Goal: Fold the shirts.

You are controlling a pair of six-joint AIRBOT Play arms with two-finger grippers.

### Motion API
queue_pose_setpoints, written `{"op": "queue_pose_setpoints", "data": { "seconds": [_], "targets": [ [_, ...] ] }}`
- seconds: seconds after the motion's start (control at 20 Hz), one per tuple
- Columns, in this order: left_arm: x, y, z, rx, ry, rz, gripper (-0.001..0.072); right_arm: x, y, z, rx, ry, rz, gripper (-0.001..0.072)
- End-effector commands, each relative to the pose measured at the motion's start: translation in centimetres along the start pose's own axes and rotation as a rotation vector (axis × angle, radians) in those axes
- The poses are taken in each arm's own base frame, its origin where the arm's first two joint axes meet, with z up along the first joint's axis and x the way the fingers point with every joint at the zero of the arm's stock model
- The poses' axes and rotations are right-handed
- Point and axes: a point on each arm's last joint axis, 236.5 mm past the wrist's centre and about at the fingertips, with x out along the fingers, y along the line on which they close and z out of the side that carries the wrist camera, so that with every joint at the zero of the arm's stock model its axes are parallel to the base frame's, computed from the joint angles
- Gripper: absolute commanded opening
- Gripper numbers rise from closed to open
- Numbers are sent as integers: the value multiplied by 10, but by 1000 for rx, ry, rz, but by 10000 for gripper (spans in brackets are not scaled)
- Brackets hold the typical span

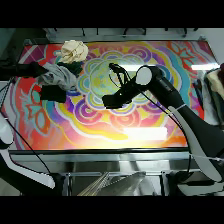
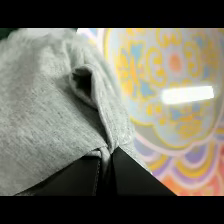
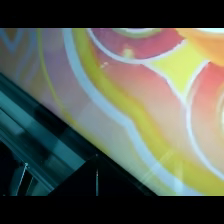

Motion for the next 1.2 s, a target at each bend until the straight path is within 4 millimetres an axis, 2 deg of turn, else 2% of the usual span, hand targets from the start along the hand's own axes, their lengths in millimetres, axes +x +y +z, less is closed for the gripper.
{"op": "queue_pose_setpoints", "data": {
  "seconds": [0.0, 0.1, 0.2, 0.3, 0.45, 0.55, 0.7, 0.85, 0.95, 1.0, 1.05, 1.1, 1.15],
  "targets": [
    [-60, -65, 9, 52, -55, -15, 9, -41, -26, 2, -66, -60, -141, 19],
    [-75, -121, -8, 118, -23, -59, 9, -85, -50, 6, -76, -137, -257, 19],
    [-76, -173, -39, 165, 29, -106, 10, -120, -79, -7, -35, -151, -343, 18],
    [-64, -217, -77, 169, 82, -165, 10, -137, -104, -23, 14, -162, -370, 18],
    [-29, -272, -137, 148, 130, -241, 9, -148, -145, -57, 133, -176, -405, 19],
    [2, -300, -174, 154, 118, -269, 9, -147, -163, -85, 178, -150, -419, 19],
    [54, -321, -236, 128, 146, -270, 10, -145, -172, -111, 197, -130, -429, 19],
    [91, -340, -306, 107, 277, -271, 10, -149, -176, -111, 208, -155, -437, 19],
    [107, -356, -356, 140, 387, -279, 11, -150, -178, -102, 200, -191, -441, 19],
    [111, -362, -374, 161, 432, -285, 23, -151, -179, -98, 197, -208, -443, 19],
    [114, -368, -388, 169, 470, -290, 275, -151, -180, -95, 195, -218, -444, 19],
    [114, -373, -395, 157, 500, -290, 561, -151, -180, -95, 195, -218, -444, 19],
    [110, -375, -397, 146, 537, -291, 623, -151, -180, -95, 196, -217, -444, 21]
  ]
}}
